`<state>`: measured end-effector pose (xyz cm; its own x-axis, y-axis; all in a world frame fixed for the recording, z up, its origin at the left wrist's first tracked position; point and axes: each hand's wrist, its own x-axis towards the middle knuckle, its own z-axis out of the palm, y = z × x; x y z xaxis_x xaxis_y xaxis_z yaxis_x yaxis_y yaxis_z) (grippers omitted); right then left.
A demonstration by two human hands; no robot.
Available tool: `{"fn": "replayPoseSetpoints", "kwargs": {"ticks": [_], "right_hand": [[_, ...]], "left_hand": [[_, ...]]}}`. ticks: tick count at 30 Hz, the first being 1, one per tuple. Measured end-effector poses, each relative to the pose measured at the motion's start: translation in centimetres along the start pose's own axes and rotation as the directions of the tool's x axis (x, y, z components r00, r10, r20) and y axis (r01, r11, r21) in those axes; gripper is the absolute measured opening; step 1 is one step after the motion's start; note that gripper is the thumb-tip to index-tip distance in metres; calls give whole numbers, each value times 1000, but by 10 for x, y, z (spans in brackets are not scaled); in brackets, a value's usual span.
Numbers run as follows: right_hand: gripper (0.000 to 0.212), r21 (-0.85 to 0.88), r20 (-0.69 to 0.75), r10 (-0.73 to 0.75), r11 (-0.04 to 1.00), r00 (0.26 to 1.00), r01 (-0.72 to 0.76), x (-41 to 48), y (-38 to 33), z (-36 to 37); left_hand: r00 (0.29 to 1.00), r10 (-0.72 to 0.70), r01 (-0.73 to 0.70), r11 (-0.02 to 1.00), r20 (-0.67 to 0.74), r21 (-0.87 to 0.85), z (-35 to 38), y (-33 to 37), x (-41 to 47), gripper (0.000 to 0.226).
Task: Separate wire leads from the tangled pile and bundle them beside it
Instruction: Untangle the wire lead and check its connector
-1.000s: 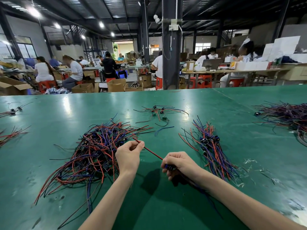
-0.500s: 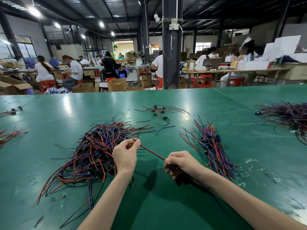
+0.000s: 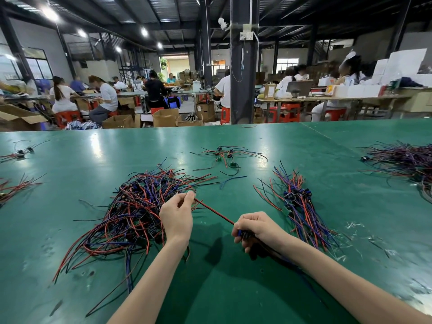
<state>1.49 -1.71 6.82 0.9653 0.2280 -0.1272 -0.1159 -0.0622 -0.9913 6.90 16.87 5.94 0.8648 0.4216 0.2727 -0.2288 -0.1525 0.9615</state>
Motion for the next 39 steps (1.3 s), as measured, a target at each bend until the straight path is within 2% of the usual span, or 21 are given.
{"fn": "replayPoseSetpoints", "kwargs": {"ticks": [6,10,16,20,24,28,32,39], "right_hand": [[25,10,10,20,1000,1000,-20,0,1,0],[26,13,6,28,1000,1000,-28,2,2,-1],[26,11,4,23,1000,1000,-23,3,3,-2],[27,17,5,13,1000,1000,-13,4,4,-3],[26,66,-16,-17,998,1000,18,6,5,-6],[26,105,-24,-33,994,999,36,8,7,-8],[26,118,-12,-48,992,999,49,7,7,-8],[25,110,0,-43,993,999,42,7,6,-6]], "left_hand": [[1000,0,0,1000,19,4,0,-2,1,21],[998,-52,52,999,26,7,-1,-4,4,21],[989,-141,144,987,43,-77,1,-5,4,21],[983,-162,177,953,81,-245,4,0,-2,11],[948,-233,293,907,218,-303,7,3,-11,11],[852,-249,386,893,460,-231,16,5,-28,7],[803,-162,308,937,574,-167,24,5,-46,4],[815,-95,227,960,571,-164,23,5,-49,6]]}}
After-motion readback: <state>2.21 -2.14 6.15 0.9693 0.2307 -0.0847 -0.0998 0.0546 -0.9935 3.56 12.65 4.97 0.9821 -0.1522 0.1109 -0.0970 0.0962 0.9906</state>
